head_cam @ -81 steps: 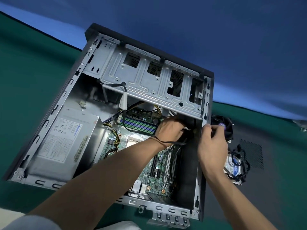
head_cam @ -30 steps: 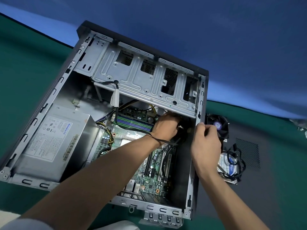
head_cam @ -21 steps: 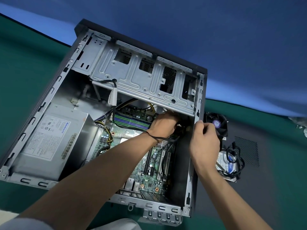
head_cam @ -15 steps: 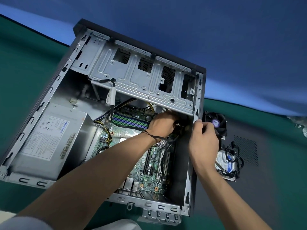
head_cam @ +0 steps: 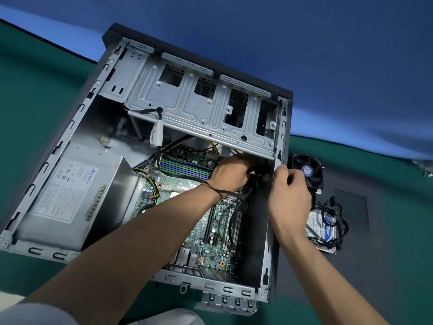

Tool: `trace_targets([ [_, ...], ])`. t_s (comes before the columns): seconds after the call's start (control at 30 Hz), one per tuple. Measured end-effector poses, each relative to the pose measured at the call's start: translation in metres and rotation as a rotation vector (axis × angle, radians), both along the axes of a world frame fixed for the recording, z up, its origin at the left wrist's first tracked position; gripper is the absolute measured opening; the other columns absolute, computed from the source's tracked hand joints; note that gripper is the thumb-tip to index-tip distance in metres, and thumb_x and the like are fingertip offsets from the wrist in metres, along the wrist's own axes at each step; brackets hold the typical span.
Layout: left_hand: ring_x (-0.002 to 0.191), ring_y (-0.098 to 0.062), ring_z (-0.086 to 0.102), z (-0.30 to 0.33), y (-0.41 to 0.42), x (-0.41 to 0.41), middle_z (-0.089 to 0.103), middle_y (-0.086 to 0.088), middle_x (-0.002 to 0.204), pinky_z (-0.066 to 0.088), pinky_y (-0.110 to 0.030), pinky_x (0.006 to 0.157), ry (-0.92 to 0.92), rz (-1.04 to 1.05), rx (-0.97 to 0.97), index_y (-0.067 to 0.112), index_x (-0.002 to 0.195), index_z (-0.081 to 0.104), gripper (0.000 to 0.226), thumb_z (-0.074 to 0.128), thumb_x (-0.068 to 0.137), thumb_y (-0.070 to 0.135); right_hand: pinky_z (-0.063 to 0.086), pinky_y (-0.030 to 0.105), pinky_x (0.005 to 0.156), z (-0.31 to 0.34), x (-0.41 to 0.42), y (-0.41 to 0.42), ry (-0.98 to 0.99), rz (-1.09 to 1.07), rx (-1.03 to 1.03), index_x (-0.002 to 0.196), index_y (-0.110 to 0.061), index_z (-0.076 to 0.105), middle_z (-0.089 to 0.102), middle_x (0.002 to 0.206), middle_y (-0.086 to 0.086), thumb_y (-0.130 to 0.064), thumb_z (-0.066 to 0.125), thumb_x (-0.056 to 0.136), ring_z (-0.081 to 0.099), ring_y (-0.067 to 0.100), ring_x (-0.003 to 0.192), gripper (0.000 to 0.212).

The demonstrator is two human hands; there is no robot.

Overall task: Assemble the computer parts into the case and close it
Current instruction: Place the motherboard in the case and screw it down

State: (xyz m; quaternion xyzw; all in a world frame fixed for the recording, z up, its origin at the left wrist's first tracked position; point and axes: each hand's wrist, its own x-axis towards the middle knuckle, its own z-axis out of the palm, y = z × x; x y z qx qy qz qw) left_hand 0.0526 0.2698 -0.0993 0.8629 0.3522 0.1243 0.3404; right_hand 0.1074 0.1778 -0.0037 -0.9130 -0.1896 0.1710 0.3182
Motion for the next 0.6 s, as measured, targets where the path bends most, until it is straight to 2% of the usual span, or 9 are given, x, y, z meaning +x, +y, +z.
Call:
trace_targets([
  [0.17,0.080,-0.036,0.065,0.0008,-0.0015,-0.0004,0.066,-0.022,0.095,0.053,-0.037,0.069,0.029,-0.011,0.022,0.009,0.110,0.066,0.030,0.056,0.083,0.002,0.030,0.033,0.064,-0.0005,0.0007,-0.0003,0.013,-0.005,0.002,0.091,-0.017,0.052,0.058,0.076,-0.005,-0.041,0.037,0.095,0.048,0.010,0.067,0.028],
  [0.27,0.085,-0.038,0.063,0.0020,-0.0005,0.0013,0.065,-0.024,0.098,0.052,-0.039,0.075,0.023,-0.035,0.008,0.005,0.111,0.065,0.035,0.053,0.080,-0.005,0.031,0.033,0.064,-0.0008,0.0009,-0.0004,0.020,-0.009,0.010,0.090,-0.017,0.053,0.057,0.073,-0.005,-0.041,0.037,0.094,0.048,0.009,0.066,0.029],
  [0.37,0.091,-0.038,0.062,0.0012,0.0020,0.0037,0.065,-0.024,0.102,0.051,-0.040,0.079,0.052,-0.033,-0.007,0.007,0.113,0.065,0.037,0.052,0.080,-0.004,0.031,0.033,0.065,-0.0008,0.0014,-0.0010,0.021,-0.007,0.008,0.091,-0.017,0.053,0.057,0.073,-0.005,-0.041,0.037,0.095,0.048,0.005,0.066,0.029],
  [0.5,0.096,-0.036,0.061,0.0008,-0.0002,0.0043,0.064,-0.022,0.108,0.051,-0.039,0.082,0.069,-0.031,-0.010,0.009,0.117,0.062,0.039,0.051,0.081,-0.002,0.031,0.031,0.056,-0.0007,0.0008,-0.0004,0.013,-0.008,0.005,0.089,-0.018,0.053,0.056,0.070,-0.006,-0.041,0.037,0.095,0.048,0.003,0.065,0.028],
  [0.6,0.097,-0.037,0.061,-0.0002,-0.0001,0.0036,0.063,-0.022,0.109,0.051,-0.041,0.084,0.058,-0.035,-0.008,0.007,0.117,0.061,0.041,0.049,0.080,-0.005,0.032,0.029,0.054,-0.0007,0.0006,0.0006,0.008,-0.005,0.006,0.086,-0.018,0.052,0.057,0.069,-0.005,-0.041,0.038,0.095,0.049,0.005,0.064,0.028],
])
